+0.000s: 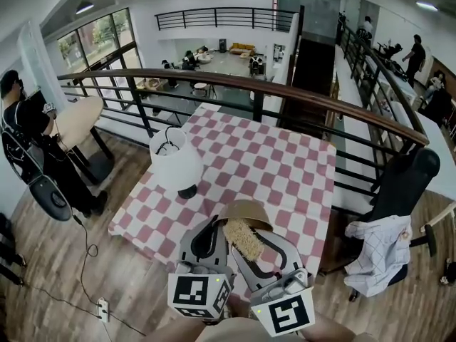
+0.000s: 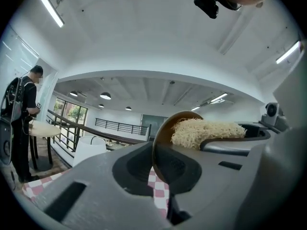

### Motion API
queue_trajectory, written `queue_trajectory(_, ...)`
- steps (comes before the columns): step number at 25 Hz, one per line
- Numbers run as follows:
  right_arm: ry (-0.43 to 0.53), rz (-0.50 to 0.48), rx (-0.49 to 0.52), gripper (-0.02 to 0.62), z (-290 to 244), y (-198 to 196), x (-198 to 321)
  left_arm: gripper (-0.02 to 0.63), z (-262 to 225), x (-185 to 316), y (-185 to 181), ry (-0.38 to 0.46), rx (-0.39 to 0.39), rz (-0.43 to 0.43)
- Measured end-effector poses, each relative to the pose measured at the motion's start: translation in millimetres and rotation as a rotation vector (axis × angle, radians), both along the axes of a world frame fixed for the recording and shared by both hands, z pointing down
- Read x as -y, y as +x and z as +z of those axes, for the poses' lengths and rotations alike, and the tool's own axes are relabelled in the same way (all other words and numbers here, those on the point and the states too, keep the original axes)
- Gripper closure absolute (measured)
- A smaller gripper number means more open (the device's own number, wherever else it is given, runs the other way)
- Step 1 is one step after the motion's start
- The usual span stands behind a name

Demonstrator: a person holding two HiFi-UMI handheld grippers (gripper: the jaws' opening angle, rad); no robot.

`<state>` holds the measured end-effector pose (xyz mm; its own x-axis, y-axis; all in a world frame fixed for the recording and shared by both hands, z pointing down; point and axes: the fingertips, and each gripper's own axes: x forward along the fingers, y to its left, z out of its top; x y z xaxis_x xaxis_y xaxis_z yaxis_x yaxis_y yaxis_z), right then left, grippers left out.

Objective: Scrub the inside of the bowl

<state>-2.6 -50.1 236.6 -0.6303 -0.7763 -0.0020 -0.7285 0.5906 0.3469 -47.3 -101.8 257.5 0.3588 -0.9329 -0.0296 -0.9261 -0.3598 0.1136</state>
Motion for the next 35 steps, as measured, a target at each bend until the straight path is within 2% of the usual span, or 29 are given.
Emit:
queue_trajectory(4,0.046,0.027,-0.041,0.436,-2.7,-1.8,8.0,0.588,1.8,-1.6,3.3,0.015,0.033,0.009)
queue_trajectory(7,0.032,0.065,-0.037,0.437,4.5,-2.8,18.3,0.587,8.9,1.5,1.8,-0.004,0.038,0.006)
queue_trajectory(13,-0.166,0.127,-0.016,0.437,58.8,3.6,42.1,0.586,64.8,16.2,2.4,-0.172,-0.003,0.010)
queue_trajectory(18,-0.265,0.211,-0.035,0.439,102.5,23.7,56.6,0.583,107.9,23.0,-0.6,-0.286,-0.044,0.003)
queue_trajectory(26,-0.352,0.217,-0.019,0.439,133.2,28.4,50.1,0.581,124.0,23.6,6.3,-0.303,-0.008,0.018)
queue_trajectory(31,-0.444,0.166,0.030,0.439,150.1,12.0,39.7,0.581,132.6,19.5,4.0,-0.311,0.009,0.008)
queue_trajectory(35,-0.458,0.156,0.050,0.440,149.9,2.3,38.1,0.583,134.4,14.3,2.6,-0.312,0.027,0.013)
